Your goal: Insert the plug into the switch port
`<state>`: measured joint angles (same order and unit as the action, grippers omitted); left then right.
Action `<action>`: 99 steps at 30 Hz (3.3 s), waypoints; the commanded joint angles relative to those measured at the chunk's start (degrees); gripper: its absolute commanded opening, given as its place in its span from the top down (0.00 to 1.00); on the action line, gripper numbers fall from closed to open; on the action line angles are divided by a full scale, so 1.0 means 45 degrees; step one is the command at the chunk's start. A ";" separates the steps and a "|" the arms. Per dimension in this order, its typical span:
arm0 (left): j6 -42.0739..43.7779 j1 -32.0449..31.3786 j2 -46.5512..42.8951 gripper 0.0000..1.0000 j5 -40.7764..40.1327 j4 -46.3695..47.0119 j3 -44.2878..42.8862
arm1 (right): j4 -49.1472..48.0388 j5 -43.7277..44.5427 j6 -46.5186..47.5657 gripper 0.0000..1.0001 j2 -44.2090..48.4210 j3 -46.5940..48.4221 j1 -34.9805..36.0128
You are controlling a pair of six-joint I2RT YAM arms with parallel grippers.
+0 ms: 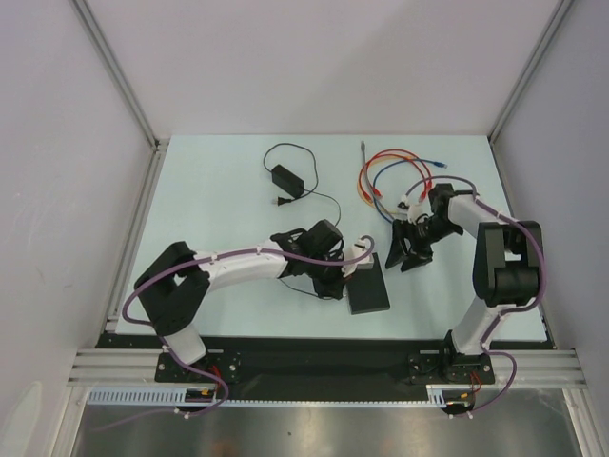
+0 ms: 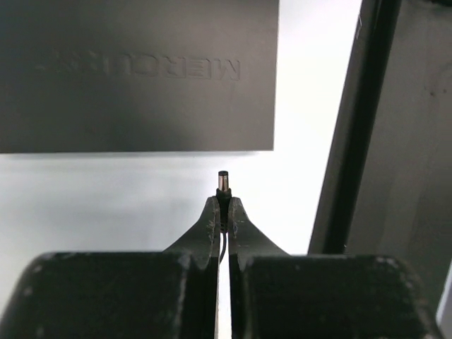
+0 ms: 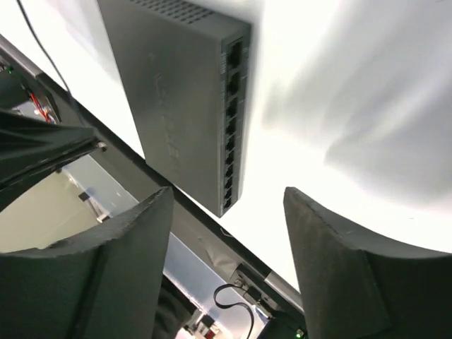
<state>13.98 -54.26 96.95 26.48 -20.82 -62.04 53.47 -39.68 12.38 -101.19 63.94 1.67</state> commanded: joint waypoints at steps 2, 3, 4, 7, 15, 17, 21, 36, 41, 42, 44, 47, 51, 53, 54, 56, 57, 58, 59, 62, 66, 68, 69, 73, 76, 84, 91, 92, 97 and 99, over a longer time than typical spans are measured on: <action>-0.0839 -0.0285 0.0330 1.00 0.0483 -0.1037 -0.0528 | 0.0461 0.0068 0.0256 0.34 -0.0422 -0.0186 0.0622; -0.1053 -0.0325 0.0505 1.00 0.0425 -0.1192 -0.0568 | 0.0519 0.0126 0.0237 0.38 -0.0618 -0.0167 0.0721; -0.1423 -0.0364 0.0565 1.00 0.0405 -0.1252 -0.0588 | 0.0481 0.0165 0.0237 0.39 -0.0890 -0.0205 0.0838; -0.1796 -0.0481 0.0488 1.00 0.0229 -0.1233 -0.0452 | 0.0442 0.0244 0.0178 0.43 -0.1146 -0.0225 0.1151; -0.2578 -0.0657 0.1444 1.00 -0.0024 -0.1624 -0.1232 | 0.0344 0.0439 0.0041 0.45 -0.1615 -0.0225 0.1913; -0.2715 -0.0638 0.1484 1.00 -0.0161 -0.1507 -0.1233 | 0.0402 0.0420 0.0041 0.47 -0.1771 -0.0225 0.2128; -0.2891 -0.0560 0.1348 1.00 -0.0629 -0.1389 -0.1018 | 0.0092 -0.0065 -0.0347 0.50 -0.2142 -0.0147 0.2266; -0.2872 -0.0384 0.1347 1.00 -0.0865 -0.0803 -0.0939 | -0.0398 -0.0479 -0.0700 0.53 -0.2495 -0.0166 0.2578; -0.2891 -0.0306 0.1523 1.00 -0.0904 -0.0784 -0.1115 | -0.0418 -0.0479 -0.0662 0.53 -0.2475 -0.0225 0.2578; -0.2872 -0.0286 0.1523 1.00 -0.0923 -0.0784 -0.1115 | -0.0418 -0.0479 -0.0642 0.53 -0.2436 -0.0244 0.2578; -0.2833 -0.0189 0.1600 1.00 -0.0943 -0.0803 -0.1155 | -0.0457 -0.0479 -0.0642 0.53 -0.2436 -0.0264 0.2578; -0.2833 0.0007 0.1698 1.00 -0.0846 -0.0823 -0.1252 | -0.0418 -0.0498 -0.0623 0.53 -0.2456 -0.0264 0.2578; -0.2774 0.0105 0.1796 1.00 -0.0767 -0.0901 -0.1389 | -0.0418 -0.0518 -0.0623 0.53 -0.2475 -0.0284 0.2578; -0.2794 0.0104 0.1796 1.00 -0.0689 -0.0862 -0.1428 | -0.0399 -0.0537 -0.0623 0.53 -0.2494 -0.0264 0.2558; -0.2813 0.0085 0.1835 1.00 -0.0670 -0.0881 -0.1428 | -0.0399 -0.0537 -0.0623 0.53 -0.2533 -0.0264 0.2577; -0.2813 0.0066 0.1893 1.00 -0.0553 -0.0901 -0.1389 | -0.0399 -0.0537 -0.0623 0.53 -0.2553 -0.0245 0.2578; -0.2774 0.0066 0.1913 1.00 -0.0514 -0.0920 -0.1389 | -0.0379 -0.0518 -0.0623 0.53 -0.2553 -0.0264 0.2558; -0.2774 0.0085 0.1875 1.00 -0.0475 -0.0901 -0.1273 | -0.0379 -0.0518 -0.0623 0.53 -0.2553 -0.0264 0.2558; -0.2735 0.0066 0.1855 1.00 -0.0416 -0.0882 -0.1214 | -0.0379 -0.0537 -0.0623 0.53 -0.2553 -0.0283 0.2558; -0.2696 0.0066 0.1718 1.00 -0.0299 -0.0765 -0.0940 | -0.0379 -0.0557 -0.0623 0.53 -0.2553 -0.0284 0.2519; -0.2696 0.0046 0.1718 1.00 -0.0221 -0.0764 -0.0881 | -0.0359 -0.0615 -0.0603 0.53 -0.2592 -0.0264 0.2519; -0.2676 0.0007 0.1796 1.00 -0.0162 -0.0822 -0.0998 | -0.0359 -0.0616 -0.0603 0.53 -0.2592 -0.0264 0.2500; -0.2657 0.0007 0.1835 1.00 -0.0104 -0.0842 -0.0998 | -0.0340 -0.0616 -0.0584 0.53 -0.2573 -0.0283 0.2500; -0.2618 -0.0090 0.1835 1.00 0.0033 -0.0765 -0.0940 | -0.0301 -0.0635 -0.0584 0.53 -0.2592 -0.0303 0.2461; -0.2559 -0.0149 0.1757 1.00 0.0072 -0.0764 -0.0843 | -0.0320 -0.0732 -0.0584 0.53 -0.2631 -0.0284 0.2402; -0.2618 -0.0130 0.2050 1.00 0.0073 -0.0862 -0.0920 | -0.0262 -0.0752 -0.0545 0.53 -0.2671 -0.0284 0.2382; -0.2559 -0.0130 0.2284 1.00 0.0033 -0.0823 -0.0881 | -0.0242 -0.0772 -0.0486 0.53 -0.2670 -0.0342 0.2285; -0.2559 -0.0130 0.2265 1.00 0.0034 -0.0823 -0.0881 | -0.0242 -0.0752 -0.0486 0.53 -0.2651 -0.0342 0.2265; -0.2637 -0.0110 0.1856 1.00 0.0092 -0.0687 -0.0959 | -0.0242 -0.0772 -0.0486 0.53 -0.2670 -0.0342 0.2285; -0.2696 -0.0130 0.1621 1.00 0.0131 -0.0628 -0.0920 | -0.0242 -0.0752 -0.0505 0.53 -0.2670 -0.0342 0.2285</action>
<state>1.96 -54.46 107.15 25.23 -25.71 -66.00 54.63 -43.62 9.06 -112.29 62.67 12.03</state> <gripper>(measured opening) 0.023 0.471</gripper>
